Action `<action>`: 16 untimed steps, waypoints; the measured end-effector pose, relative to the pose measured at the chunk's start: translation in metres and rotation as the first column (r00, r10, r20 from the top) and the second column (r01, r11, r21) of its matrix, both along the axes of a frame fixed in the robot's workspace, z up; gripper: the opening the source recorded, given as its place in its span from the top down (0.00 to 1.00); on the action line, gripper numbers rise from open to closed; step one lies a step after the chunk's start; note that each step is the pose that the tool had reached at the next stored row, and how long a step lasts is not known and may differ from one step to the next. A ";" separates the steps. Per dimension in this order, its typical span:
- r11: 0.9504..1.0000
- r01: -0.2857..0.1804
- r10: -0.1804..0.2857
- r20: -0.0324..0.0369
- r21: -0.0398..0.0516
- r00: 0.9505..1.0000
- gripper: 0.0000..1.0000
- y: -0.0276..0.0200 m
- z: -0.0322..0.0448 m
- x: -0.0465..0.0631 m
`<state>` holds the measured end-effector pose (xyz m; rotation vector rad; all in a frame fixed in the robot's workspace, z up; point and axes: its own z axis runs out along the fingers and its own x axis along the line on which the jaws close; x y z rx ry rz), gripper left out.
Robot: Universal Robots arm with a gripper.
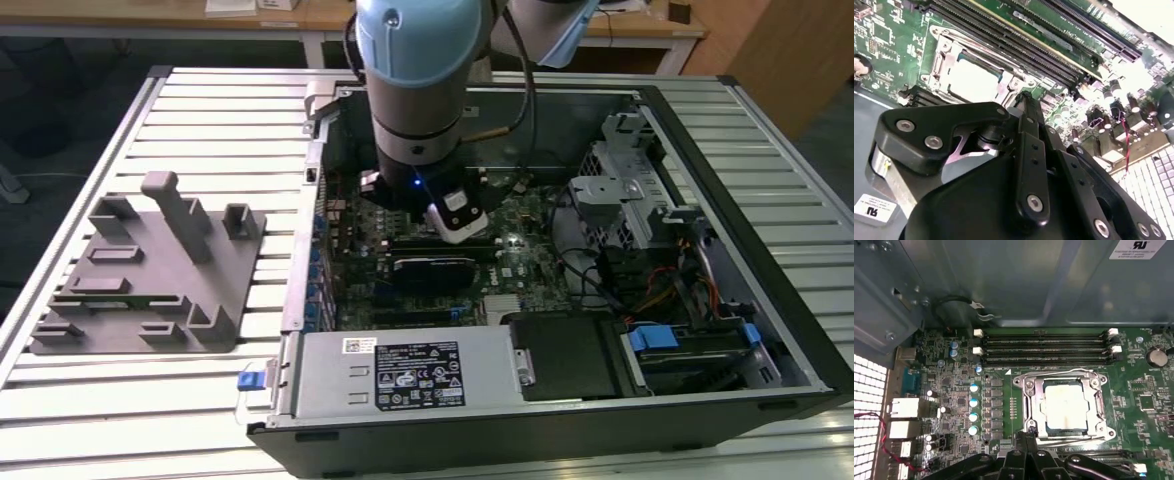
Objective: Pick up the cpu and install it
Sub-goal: 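Install the second cpu locking lever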
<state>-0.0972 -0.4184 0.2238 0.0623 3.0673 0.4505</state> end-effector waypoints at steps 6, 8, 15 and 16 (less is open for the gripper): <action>0.999 0.007 -0.007 0.000 -0.050 1.000 0.89 0.0045 0.0003 0.002; 0.998 0.007 -0.007 0.000 -0.056 1.000 0.89 0.0077 0.0003 0.004; 0.998 0.007 -0.007 0.000 -0.069 1.000 0.89 0.0226 0.0003 0.013; 0.997 0.007 -0.007 0.000 -0.072 1.000 0.89 0.0244 0.0003 0.014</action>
